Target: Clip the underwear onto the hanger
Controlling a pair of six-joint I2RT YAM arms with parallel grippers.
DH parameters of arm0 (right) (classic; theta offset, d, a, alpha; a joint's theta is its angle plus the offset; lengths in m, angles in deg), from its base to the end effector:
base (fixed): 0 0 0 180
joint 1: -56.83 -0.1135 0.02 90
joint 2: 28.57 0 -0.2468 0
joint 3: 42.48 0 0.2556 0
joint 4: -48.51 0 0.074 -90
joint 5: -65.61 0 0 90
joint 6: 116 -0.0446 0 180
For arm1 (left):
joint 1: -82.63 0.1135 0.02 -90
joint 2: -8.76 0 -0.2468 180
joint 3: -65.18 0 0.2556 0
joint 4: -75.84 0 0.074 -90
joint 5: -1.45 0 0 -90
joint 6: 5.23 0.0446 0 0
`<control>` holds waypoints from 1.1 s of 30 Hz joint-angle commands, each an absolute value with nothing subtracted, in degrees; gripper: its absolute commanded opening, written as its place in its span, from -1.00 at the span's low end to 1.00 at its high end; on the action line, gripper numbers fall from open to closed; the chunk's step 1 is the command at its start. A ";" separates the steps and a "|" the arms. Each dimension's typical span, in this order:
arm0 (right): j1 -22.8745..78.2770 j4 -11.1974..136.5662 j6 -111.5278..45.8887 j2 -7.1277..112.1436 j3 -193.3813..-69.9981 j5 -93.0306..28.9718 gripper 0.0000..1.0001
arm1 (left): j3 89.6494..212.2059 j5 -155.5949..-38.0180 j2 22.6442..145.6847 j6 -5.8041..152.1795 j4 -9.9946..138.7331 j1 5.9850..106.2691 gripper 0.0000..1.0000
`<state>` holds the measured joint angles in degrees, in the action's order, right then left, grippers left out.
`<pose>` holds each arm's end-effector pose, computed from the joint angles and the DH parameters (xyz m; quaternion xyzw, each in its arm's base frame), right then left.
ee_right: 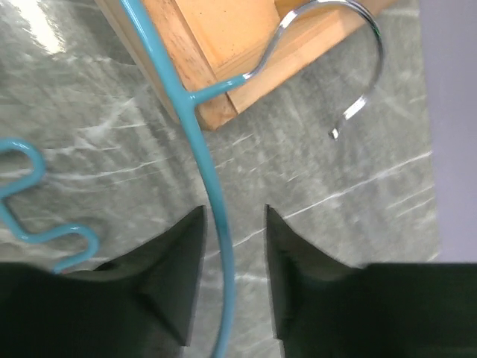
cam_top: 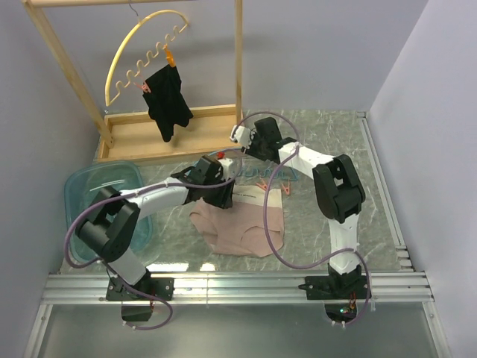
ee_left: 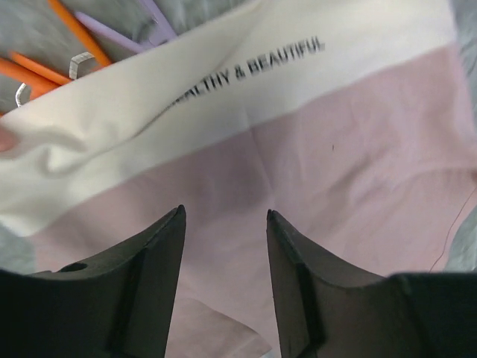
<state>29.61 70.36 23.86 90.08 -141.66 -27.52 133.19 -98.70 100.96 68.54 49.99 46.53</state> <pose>0.4154 0.2164 0.1666 -0.5763 0.7054 -0.0565 0.4089 0.2688 -0.2057 0.1650 0.1913 0.9169 -0.2247 0.2688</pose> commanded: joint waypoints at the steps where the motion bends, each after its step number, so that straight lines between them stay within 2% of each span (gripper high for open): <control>1: 30.28 72.36 20.24 84.12 -143.42 -28.69 -0.03 | 135.71 -102.42 102.27 70.70 47.85 45.80 0.05; 3: 30.55 75.95 19.18 82.70 -143.24 -29.92 0.03 | 135.54 -103.92 103.50 70.44 47.15 45.54 0.02; 8: 32.39 83.52 12.68 77.26 -143.68 -33.17 0.03 | 135.01 -106.91 105.61 69.48 44.26 44.83 0.00; 18: 41.00 99.70 -2.09 69.17 -140.61 -44.24 -0.25 | 132.99 -110.87 106.06 71.58 39.42 41.59 -0.05; 24: 41.45 97.87 -6.05 65.47 -133.14 -48.91 -0.34 | 133.16 -112.97 102.82 73.07 37.13 40.00 0.00; 33: 40.31 94.01 -11.22 72.67 -134.01 -51.45 -0.49 | 135.97 -116.15 91.55 68.78 45.21 45.27 0.18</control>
